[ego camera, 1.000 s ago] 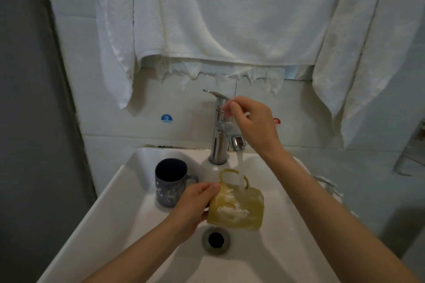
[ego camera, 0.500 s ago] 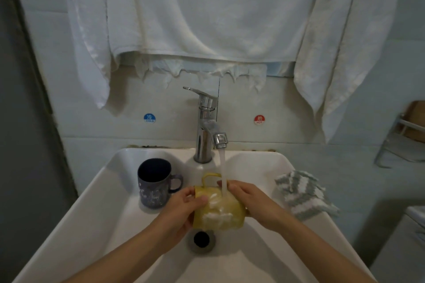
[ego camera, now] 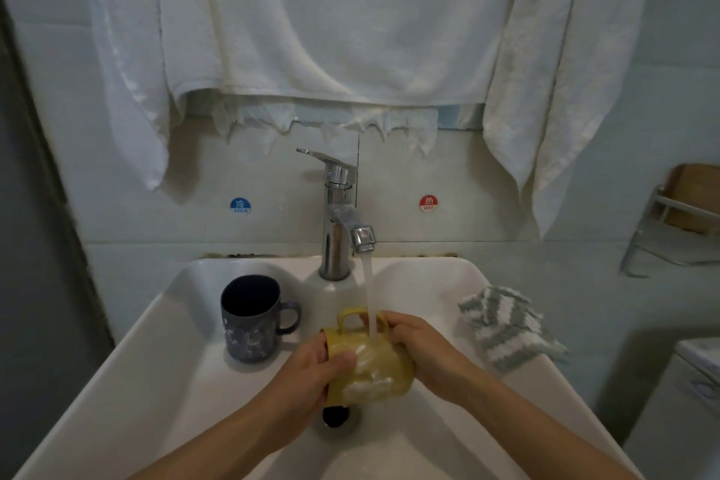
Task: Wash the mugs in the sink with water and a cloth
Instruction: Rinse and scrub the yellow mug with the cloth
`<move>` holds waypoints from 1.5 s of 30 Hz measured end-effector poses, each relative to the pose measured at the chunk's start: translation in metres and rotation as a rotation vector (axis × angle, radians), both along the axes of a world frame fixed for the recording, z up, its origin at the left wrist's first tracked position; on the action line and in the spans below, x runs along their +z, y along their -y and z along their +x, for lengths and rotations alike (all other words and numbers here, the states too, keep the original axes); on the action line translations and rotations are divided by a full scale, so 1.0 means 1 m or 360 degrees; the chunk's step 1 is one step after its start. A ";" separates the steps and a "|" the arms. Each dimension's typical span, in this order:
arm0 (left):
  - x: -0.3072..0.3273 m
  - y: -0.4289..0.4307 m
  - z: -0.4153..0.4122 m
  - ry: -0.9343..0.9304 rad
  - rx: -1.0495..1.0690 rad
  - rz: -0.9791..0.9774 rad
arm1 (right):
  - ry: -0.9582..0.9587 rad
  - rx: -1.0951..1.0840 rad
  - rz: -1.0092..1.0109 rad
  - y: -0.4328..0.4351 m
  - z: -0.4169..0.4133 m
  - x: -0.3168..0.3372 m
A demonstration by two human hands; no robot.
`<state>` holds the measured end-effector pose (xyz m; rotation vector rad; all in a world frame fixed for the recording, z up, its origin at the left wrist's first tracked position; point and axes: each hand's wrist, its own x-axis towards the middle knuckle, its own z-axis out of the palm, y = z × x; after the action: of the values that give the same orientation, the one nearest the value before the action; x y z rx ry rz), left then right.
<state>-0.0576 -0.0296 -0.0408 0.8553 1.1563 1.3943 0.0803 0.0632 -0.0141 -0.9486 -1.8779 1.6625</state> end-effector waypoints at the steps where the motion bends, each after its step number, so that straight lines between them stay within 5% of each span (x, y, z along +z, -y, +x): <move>1: 0.001 0.001 0.002 -0.0030 -0.0007 0.0028 | 0.0043 -0.0080 0.0068 0.001 -0.002 -0.002; 7: 0.000 0.006 0.013 -0.0202 -0.0093 0.0126 | 0.0149 -0.0377 0.0320 0.006 -0.012 -0.015; 26: 0.009 -0.015 0.018 -0.0136 -0.0180 0.0091 | 0.0055 -0.0329 0.0530 -0.011 0.001 -0.017; 33: 0.008 -0.024 0.025 -0.0213 -0.0146 0.0104 | 0.0537 -0.0547 0.0634 -0.001 -0.011 -0.019; 40: 0.012 -0.019 0.016 -0.0057 -0.0199 0.0199 | 0.0082 -0.0415 0.0475 -0.007 -0.011 -0.015; 45: 0.016 -0.017 0.016 0.0063 -0.0169 0.0147 | 0.0235 -0.0411 0.0641 -0.001 -0.014 -0.018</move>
<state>-0.0419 -0.0125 -0.0243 0.9373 1.0083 1.3796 0.0659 0.0642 -0.0324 -1.1041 -1.9834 1.0393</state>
